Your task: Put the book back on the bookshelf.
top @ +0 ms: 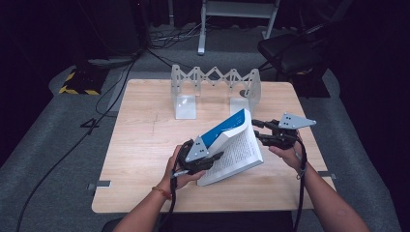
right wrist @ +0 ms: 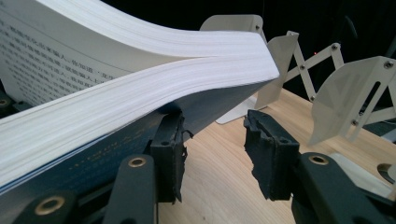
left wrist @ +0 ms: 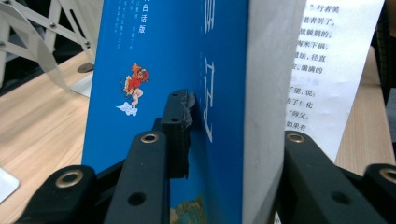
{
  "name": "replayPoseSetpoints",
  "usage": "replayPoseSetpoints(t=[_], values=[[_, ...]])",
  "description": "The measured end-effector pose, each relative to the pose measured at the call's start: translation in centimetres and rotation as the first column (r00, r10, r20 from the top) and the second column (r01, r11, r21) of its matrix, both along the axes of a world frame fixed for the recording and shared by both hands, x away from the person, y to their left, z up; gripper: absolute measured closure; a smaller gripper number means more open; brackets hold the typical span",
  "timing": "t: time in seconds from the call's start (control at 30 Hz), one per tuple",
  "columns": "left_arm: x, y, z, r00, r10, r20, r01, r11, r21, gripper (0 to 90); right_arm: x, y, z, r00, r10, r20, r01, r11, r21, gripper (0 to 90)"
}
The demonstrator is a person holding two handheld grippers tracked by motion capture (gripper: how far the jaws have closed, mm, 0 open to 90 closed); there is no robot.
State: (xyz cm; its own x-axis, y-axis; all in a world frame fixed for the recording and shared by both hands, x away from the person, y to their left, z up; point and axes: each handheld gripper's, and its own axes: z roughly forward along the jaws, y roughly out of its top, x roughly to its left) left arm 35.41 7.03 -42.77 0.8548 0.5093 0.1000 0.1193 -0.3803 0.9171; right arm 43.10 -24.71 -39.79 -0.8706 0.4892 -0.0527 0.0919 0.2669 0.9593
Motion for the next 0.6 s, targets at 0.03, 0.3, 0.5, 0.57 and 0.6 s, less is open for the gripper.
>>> replayPoseSetpoints(t=[0.03, 0.3, 0.5, 0.57, 0.6], values=[[0.0, 0.0, 0.0, 1.0, 0.0, 0.0, 0.0, 1.0, 0.0, 66.2, 0.0, 0.0, 0.0, 1.0, 0.0, 0.0, 0.0, 1.0, 0.0, 57.3], [-1.1, 1.6, -0.4, 0.9997, 0.022, 0.014, -0.022, 0.9998, -0.001, 63.2, -0.9, 1.9, 0.3, 0.9956, 0.092, -0.016, -0.092, 0.996, 0.02, 51.5], [-1.1, 3.3, -1.0, 0.999, 0.019, -0.041, -0.021, 0.9989, -0.041, 61.5, -1.7, 3.5, 0.8, 0.9877, 0.156, -0.01, -0.156, 0.988, 0.015, 48.0], [-1.0, 3.4, -1.3, 0.9969, 0.055, -0.056, -0.052, 0.9974, 0.049, 59.9, -1.9, 4.5, 1.0, 0.9835, 0.181, -0.012, -0.181, 0.983, 0.012, 45.4], [-1.0, 3.6, -1.7, 0.9962, 0.068, -0.054, -0.064, 0.9951, 0.075, 59.4, -1.9, 5.0, 1.0, 0.9823, 0.187, -0.012, -0.187, 0.982, 0.001, 44.2]])
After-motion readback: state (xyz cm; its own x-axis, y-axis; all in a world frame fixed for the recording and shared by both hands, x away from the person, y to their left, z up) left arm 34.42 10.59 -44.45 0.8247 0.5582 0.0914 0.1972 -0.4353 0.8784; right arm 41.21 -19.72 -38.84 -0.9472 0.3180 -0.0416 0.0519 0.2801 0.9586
